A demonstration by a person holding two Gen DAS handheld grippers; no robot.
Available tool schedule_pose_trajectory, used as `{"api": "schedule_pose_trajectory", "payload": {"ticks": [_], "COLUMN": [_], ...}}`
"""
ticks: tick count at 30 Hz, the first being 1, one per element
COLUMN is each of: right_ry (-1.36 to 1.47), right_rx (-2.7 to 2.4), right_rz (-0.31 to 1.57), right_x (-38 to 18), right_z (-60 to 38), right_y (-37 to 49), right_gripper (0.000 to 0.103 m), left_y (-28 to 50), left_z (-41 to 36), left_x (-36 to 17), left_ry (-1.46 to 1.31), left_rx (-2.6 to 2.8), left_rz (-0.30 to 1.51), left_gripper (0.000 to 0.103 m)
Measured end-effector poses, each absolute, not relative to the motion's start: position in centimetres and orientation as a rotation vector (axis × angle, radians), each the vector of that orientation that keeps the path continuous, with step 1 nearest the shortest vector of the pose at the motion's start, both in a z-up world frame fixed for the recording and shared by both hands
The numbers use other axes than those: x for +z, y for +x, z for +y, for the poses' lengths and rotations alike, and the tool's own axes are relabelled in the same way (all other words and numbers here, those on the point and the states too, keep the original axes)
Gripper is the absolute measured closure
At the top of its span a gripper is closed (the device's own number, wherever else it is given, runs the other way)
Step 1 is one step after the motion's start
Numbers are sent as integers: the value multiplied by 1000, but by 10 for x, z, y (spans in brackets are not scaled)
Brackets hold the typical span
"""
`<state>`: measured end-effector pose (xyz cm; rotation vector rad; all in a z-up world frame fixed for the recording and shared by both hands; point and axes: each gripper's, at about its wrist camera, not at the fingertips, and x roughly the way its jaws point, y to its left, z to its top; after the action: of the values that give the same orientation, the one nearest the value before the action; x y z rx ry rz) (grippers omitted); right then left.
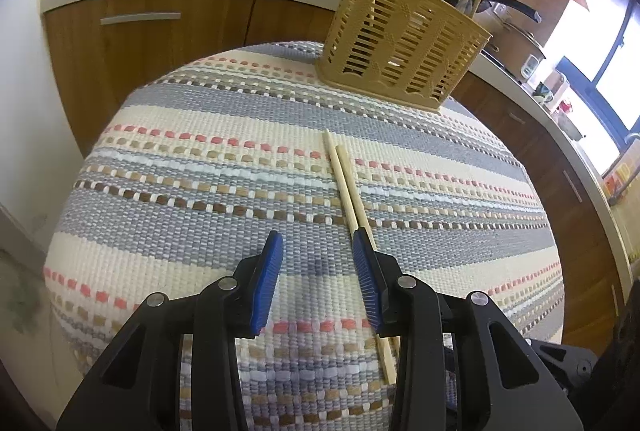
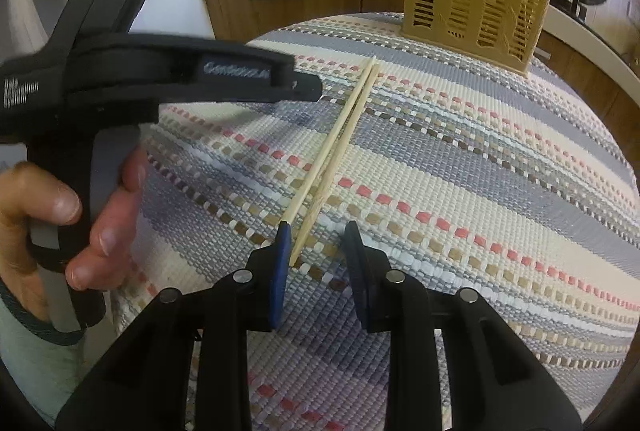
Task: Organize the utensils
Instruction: 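Grasp a wooden chopstick with the left tool while the right tool grasps another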
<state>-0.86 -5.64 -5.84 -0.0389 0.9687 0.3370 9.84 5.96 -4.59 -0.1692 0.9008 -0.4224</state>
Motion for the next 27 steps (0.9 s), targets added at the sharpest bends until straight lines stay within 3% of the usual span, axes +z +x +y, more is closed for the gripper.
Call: {"api": "schedule_pose_trajectory", "payload": {"ticks": [4, 7, 17, 20, 22, 27], "right_ry": [-75, -72, 55, 89, 105, 111], "right_rx": [292, 267, 215, 202, 186, 127], "right_rz": [959, 966, 982, 983, 981, 957], "right_x": [-61, -58, -55, -56, -57, -52], "right_z": [-51, -58, -106, -121, -130, -160], "right_y": [-12, -14, -26, -30, -31, -46], "right_gripper": [83, 98, 100, 100, 100, 100], "left_y": [96, 92, 82, 74, 70, 55], "left_z": [56, 52, 15, 2, 3, 20], "left_x": [-44, -46, -53, -55, -56, -53], "left_ry": [-158, -148, 31, 140, 172, 31], "left_rx": [-415, -423, -380, -314, -279, -358], "left_rz": [900, 908, 937, 914, 901, 919], "left_gripper": [69, 69, 68, 81, 99, 99]}}
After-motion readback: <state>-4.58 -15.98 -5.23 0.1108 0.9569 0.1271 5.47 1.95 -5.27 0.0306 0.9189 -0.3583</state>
